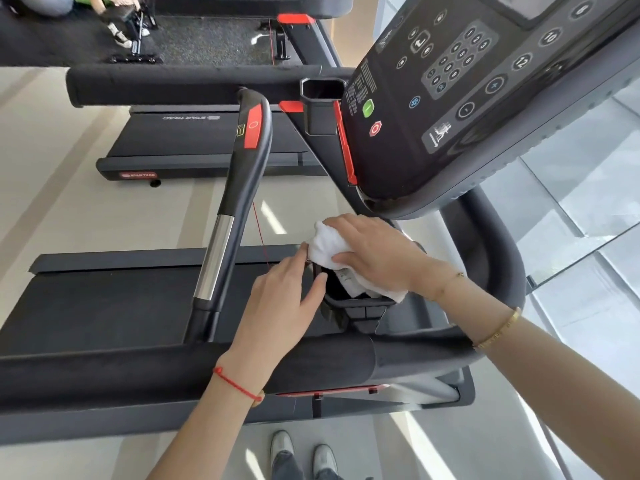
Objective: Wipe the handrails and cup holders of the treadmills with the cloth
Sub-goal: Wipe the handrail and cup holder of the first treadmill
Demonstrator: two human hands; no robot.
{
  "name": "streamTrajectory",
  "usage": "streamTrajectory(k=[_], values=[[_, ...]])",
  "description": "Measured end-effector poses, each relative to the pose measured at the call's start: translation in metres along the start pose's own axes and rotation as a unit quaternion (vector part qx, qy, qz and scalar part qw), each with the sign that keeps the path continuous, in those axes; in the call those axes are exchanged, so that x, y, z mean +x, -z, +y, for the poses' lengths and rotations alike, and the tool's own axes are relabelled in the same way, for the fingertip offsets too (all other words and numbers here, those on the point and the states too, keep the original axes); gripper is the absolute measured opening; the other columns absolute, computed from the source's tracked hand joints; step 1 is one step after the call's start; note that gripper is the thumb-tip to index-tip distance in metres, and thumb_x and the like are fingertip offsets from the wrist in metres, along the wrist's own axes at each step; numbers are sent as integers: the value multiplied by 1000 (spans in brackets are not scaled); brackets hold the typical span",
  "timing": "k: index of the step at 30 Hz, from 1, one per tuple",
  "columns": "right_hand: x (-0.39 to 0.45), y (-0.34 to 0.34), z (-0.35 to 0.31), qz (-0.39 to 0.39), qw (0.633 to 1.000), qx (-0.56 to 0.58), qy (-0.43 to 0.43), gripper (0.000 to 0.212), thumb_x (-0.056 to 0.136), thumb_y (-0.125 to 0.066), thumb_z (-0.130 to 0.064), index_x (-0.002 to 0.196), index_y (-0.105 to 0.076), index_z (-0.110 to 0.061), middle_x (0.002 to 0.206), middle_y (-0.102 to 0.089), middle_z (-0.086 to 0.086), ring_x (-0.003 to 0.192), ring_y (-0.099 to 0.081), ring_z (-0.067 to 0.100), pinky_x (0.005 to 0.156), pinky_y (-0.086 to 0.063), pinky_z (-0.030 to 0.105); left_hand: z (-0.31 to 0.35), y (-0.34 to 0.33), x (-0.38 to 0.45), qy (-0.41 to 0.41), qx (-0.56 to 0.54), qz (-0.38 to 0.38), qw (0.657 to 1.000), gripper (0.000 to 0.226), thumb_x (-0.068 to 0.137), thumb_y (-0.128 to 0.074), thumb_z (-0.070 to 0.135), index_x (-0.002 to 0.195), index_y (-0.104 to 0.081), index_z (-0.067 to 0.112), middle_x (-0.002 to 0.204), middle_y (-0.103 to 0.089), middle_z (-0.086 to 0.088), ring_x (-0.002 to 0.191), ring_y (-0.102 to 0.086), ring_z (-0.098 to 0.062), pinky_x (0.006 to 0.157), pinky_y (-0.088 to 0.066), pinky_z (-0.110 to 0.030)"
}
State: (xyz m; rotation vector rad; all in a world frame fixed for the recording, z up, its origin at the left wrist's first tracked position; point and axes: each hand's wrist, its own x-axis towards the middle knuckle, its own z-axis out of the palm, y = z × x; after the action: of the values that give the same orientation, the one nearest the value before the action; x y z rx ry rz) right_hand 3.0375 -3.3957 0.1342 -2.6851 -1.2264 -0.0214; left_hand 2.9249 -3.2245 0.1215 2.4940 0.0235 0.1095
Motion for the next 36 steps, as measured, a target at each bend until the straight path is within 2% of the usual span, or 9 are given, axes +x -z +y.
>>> streamTrajectory(k=[2, 4, 12, 17, 20, 24, 30, 33, 36], values=[[-16, 3, 16, 3, 999, 33, -41, 50, 96, -51, -30, 141, -36, -15, 134, -48, 5, 118, -48, 26, 96, -35, 34, 0, 1, -1, -6, -6, 0, 1000, 55, 100, -40, 44, 149, -32, 21, 129, -57, 2, 117, -54, -18, 102, -44, -38], [-30, 8, 26, -8, 994, 76, -82, 50, 97, -50, -29, 142, -34, -14, 135, -45, 6, 122, -46, 27, 97, -37, 35, 1, 1, 0, -20, -13, -1, 1000, 52, 101, -39, 42, 149, -32, 25, 121, -58, 4, 110, -55, -16, 100, -44, -37], [5, 0, 2, 7, 999, -39, 15, 46, 94, -54, -21, 138, -41, -18, 125, -50, 2, 107, -50, 24, 89, -34, 30, 1, 0, 1, -38, -12, 1, 999, 43, 101, -40, 39, 141, -41, 23, 99, -58, 5, 87, -56, -14, 87, -48, -36], [-24, 1, 2, 35, 980, 147, -131, 56, 94, -56, -13, 145, -35, -17, 138, -43, 9, 124, -42, 30, 102, -33, 35, -1, -1, 1, -40, -20, 1, 999, 46, 101, -40, 39, 145, -37, 26, 107, -60, 4, 95, -57, -15, 92, -47, -38], [-44, -1, -8, 48, 941, 228, -245, 60, 96, -53, -16, 148, -24, -19, 136, -39, 13, 112, -46, 27, 83, -32, 28, -1, -1, 1, -36, -23, -4, 999, 48, 101, -39, 40, 146, -37, 25, 112, -60, 4, 98, -58, -15, 95, -47, -39], [-68, -7, -18, 55, 919, 220, -322, 45, 97, -48, -23, 137, -32, -8, 120, -49, 10, 81, -49, 13, 59, -29, 22, 0, -2, 1, -41, -26, -7, 999, 47, 101, -39, 39, 146, -37, 26, 111, -60, 5, 96, -58, -14, 93, -49, -41], [-35, 4, -12, 26, 929, 198, -312, 40, 96, -47, -9, 133, -34, -4, 121, -45, 15, 99, -51, 30, 72, -30, 27, 2, -1, 2, -37, -13, -11, 999, 51, 101, -37, 40, 149, -33, 25, 115, -59, 4, 97, -59, -15, 93, -49, -39], [-40, 2, -12, 32, 930, 206, -302, 47, 95, -47, -8, 139, -29, -7, 116, -43, 10, 88, -43, 23, 65, -25, 25, 2, -1, 2, -34, -12, -11, 999, 51, 101, -37, 41, 149, -33, 25, 116, -59, 5, 99, -58, -16, 93, -49, -40], [-61, 4, -12, 9, 922, 223, -318, 30, 97, -50, -18, 122, -38, -6, 105, -46, 4, 84, -46, 21, 59, -27, 26, 1, -1, 2, -36, -17, -10, 999, 50, 101, -37, 40, 148, -34, 26, 115, -58, 6, 100, -58, -15, 94, -49, -40]])
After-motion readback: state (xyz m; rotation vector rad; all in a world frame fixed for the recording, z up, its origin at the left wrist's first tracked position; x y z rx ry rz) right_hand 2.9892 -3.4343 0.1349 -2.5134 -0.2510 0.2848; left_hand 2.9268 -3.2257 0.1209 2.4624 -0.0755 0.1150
